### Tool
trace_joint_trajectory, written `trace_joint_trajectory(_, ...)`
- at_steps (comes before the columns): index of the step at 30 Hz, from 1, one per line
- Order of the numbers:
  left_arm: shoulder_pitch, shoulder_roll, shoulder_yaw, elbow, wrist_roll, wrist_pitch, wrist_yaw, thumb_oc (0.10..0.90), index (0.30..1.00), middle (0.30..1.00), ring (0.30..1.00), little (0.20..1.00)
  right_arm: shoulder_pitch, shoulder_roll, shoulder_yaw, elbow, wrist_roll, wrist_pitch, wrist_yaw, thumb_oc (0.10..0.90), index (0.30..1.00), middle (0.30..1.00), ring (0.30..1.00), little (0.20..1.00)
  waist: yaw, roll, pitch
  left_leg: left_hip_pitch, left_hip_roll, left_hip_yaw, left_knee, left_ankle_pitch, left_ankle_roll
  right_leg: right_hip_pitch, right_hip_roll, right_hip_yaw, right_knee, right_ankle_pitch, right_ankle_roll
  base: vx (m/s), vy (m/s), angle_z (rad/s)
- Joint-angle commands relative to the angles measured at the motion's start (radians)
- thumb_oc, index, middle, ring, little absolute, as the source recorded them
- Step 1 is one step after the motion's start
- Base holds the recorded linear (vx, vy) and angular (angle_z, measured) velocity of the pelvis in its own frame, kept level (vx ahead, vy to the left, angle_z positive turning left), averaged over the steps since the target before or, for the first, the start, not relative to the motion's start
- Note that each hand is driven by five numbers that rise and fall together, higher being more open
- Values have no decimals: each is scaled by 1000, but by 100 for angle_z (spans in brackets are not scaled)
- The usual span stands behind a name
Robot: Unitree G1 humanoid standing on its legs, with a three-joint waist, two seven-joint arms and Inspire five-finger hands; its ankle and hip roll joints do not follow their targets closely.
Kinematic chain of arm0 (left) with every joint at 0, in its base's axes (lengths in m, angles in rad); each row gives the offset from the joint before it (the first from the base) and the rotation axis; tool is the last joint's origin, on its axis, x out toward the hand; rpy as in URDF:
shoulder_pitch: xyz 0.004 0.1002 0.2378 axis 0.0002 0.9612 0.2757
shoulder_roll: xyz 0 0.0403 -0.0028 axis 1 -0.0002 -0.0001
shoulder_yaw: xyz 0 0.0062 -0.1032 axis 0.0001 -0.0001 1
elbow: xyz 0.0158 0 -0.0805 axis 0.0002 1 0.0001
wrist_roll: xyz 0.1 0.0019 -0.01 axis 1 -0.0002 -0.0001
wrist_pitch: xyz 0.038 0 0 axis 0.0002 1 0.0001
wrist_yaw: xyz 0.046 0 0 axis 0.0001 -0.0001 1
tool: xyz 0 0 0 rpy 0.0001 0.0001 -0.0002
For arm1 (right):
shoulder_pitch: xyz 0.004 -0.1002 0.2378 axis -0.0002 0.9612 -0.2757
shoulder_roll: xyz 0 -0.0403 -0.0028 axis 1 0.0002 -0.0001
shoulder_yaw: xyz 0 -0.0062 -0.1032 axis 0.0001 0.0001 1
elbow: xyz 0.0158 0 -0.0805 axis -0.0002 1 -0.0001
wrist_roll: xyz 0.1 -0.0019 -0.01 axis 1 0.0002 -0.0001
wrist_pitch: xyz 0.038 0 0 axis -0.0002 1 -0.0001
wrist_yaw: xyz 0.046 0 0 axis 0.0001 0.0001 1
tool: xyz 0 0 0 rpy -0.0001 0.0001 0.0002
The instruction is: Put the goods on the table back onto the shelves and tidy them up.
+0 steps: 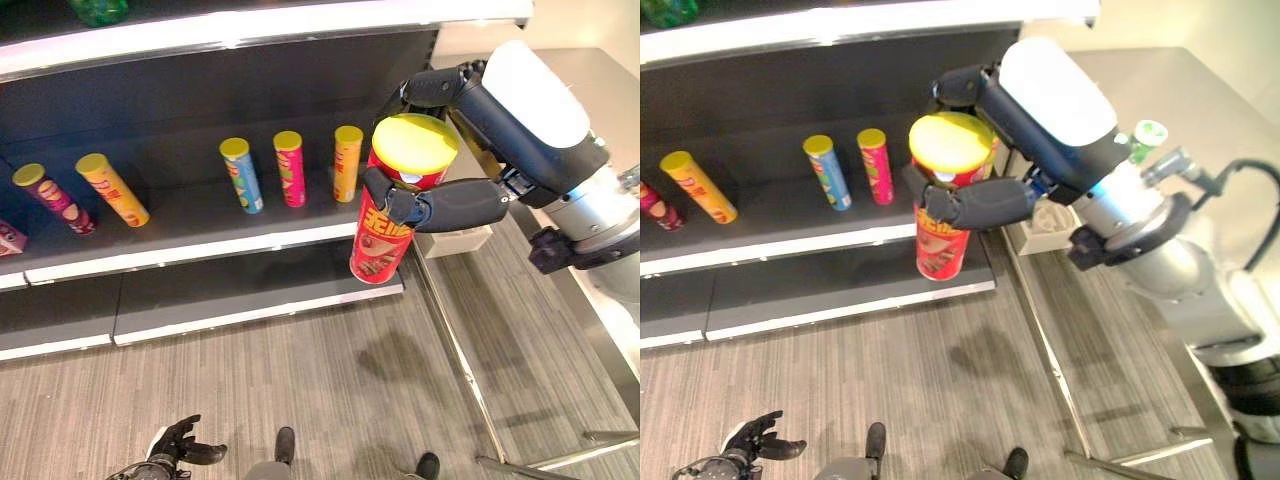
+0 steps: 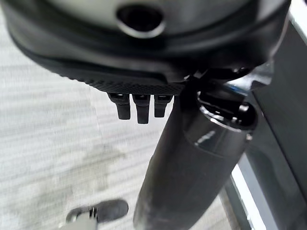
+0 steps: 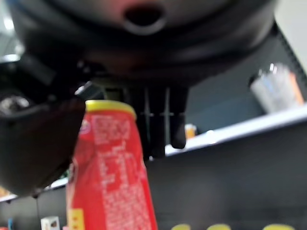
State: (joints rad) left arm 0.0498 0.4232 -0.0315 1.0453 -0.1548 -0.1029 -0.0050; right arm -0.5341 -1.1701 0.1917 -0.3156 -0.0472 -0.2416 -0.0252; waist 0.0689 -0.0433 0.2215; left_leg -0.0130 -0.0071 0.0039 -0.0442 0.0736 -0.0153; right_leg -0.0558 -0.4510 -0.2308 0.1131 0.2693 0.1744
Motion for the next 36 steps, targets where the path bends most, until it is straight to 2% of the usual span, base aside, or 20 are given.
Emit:
trace_joint_trajectory(1,26,-11,-21,-26,-7,-18,-3,800,900,900,900,900,-133,-17,-43,-29,12,-19,-66,400,300,300,300,300,-8,29,-47,30,27,21,-37,-68,-35,3,319,63,84,-324,-41,-34,149,19)
trace_joint_trajectory(4,24,-19,-25,-32,-21,-15,-9,800,900,900,900,900,-168,-4,-1,-29,-4,-19,-61,400,300,300,300,300,-3,6,-35,30,-11,-11,-32,-60,-28,11,443,126,42,-352,-83,7,42,39)
trace_joint_trajectory(5,36,-45,-27,-35,-32,-17,-2,800,900,900,900,900,-192,18,45,-27,-1,-24,-57,400,300,300,300,300,16,-11,-41,28,-35,-40,-29,-63,-26,61,458,146,-68,-318,-92,53,-25,58)
trace_joint_trajectory(10,46,-76,-28,-53,-60,-14,4,800,900,900,900,900,-181,37,59,-35,-18,-26,-58,400,300,300,300,300,19,-12,-30,10,-44,-63,23,-83,-22,86,457,130,-128,-293,-90,23,-30,30)
trace_joint_trajectory(11,30,-86,-47,-58,-59,-12,8,800,900,900,900,900,-179,32,61,-41,-34,-20,-60,400,300,300,300,300,16,-14,-4,-44,-44,-42,92,-87,-40,89,433,98,-134,-291,-89,-66,53,71)
trace_joint_trajectory(13,31,-97,-55,-74,-72,-11,10,800,900,900,900,900,-189,25,78,-47,-47,-10,-62,400,300,300,300,300,10,-7,11,-90,-11,-7,136,-85,-56,97,411,71,-137,-292,-85,-45,116,99)
trace_joint_trajectory(16,35,-104,-54,-61,-66,-11,15,800,900,900,900,900,-208,39,106,-41,-58,-6,-60,400,300,300,300,300,8,-13,7,-104,45,-4,129,-73,-69,102,388,68,-145,-292,-74,30,134,71)
trace_joint_trajectory(17,34,-89,-57,-57,-64,-11,26,800,900,900,900,900,-229,48,140,-14,-78,1,-80,400,300,300,300,300,11,-22,4,-125,168,-16,84,3,-88,85,350,70,-146,-311,-59,53,211,-14)
trace_joint_trajectory(18,34,-90,-56,-57,-64,-12,26,800,900,900,900,900,-233,48,143,-12,-79,1,-81,400,300,300,300,300,11,-21,3,-123,169,-16,78,6,-89,84,351,71,-145,-312,-60,130,316,-3)
trace_joint_trajectory(19,36,-83,-58,-55,-65,-13,35,800,900,900,900,900,-234,49,153,8,-91,4,-93,400,300,300,300,300,13,-14,-9,-124,232,-33,7,48,-112,87,337,78,-152,-325,-45,161,258,9)
trace_joint_trajectory(21,35,-82,-68,-58,-51,-10,37,800,900,900,900,900,-226,44,150,18,-112,7,-101,400,300,300,300,300,8,7,-22,-125,265,-20,-38,79,-140,105,325,73,-166,-334,-32,147,247,2)
trace_joint_trajectory(22,35,-82,-68,-58,-51,-10,37,800,900,900,900,900,-226,44,150,18,-112,7,-101,400,300,300,300,300,8,7,-22,-125,265,-20,-38,79,-140,105,325,73,-166,-334,-32,162,276,-7)
trace_joint_trajectory(23,39,-91,-78,-62,-37,-13,36,800,900,900,900,900,-193,63,124,17,-132,15,-107,400,300,300,300,300,3,49,-49,-105,268,-14,-43,62,-170,128,316,61,-185,-318,-16,178,329,-7)
trace_joint_trajectory(26,33,-92,-92,-70,-15,-11,33,800,900,900,900,900,-138,92,78,8,-169,34,-109,400,300,300,300,300,-2,71,-63,-82,223,0,-43,34,-174,144,254,48,-183,-295,8,186,401,16)
trace_joint_trajectory(29,19,-77,-105,-69,19,-8,31,800,900,900,900,900,-95,140,34,5,-208,49,-124,400,300,300,300,300,4,66,-63,-65,159,20,-29,-1,-137,148,174,47,-155,-269,36,136,332,38)
trace_joint_trajectory(30,19,-76,-106,-69,19,-8,31,800,900,900,900,900,-93,141,31,3,-209,49,-124,400,300,300,300,300,5,62,-63,-65,155,22,-29,-1,-136,147,170,48,-154,-270,38,99,363,14)
trace_joint_trajectory(32,5,-60,-104,-61,42,-2,39,800,900,900,900,900,-94,188,32,15,-258,64,-143,400,300,300,300,300,10,62,-58,-41,92,46,-30,-37,-88,95,101,67,-62,-234,45,78,363,5)
trace_joint_trajectory(33,5,-60,-103,-61,42,-2,39,800,900,900,900,900,-94,188,32,16,-258,64,-143,400,300,300,300,300,11,61,-59,-41,92,47,-30,-37,-88,93,101,69,-60,-235,46,33,321,-11)
trace_joint_trajectory(34,6,-49,-87,-53,34,6,40,800,900,900,900,900,-113,215,59,15,-272,72,-141,400,300,300,300,300,15,66,-46,-20,68,72,-41,-50,-63,51,80,57,10,-205,29,13,201,-23)
trace_joint_trajectory(36,4,-41,-81,-55,35,7,41,800,900,900,900,900,-109,223,68,19,-271,70,-141,400,300,300,300,300,14,70,-38,-16,67,77,-43,-54,-56,31,94,59,42,-211,20,16,217,-34)
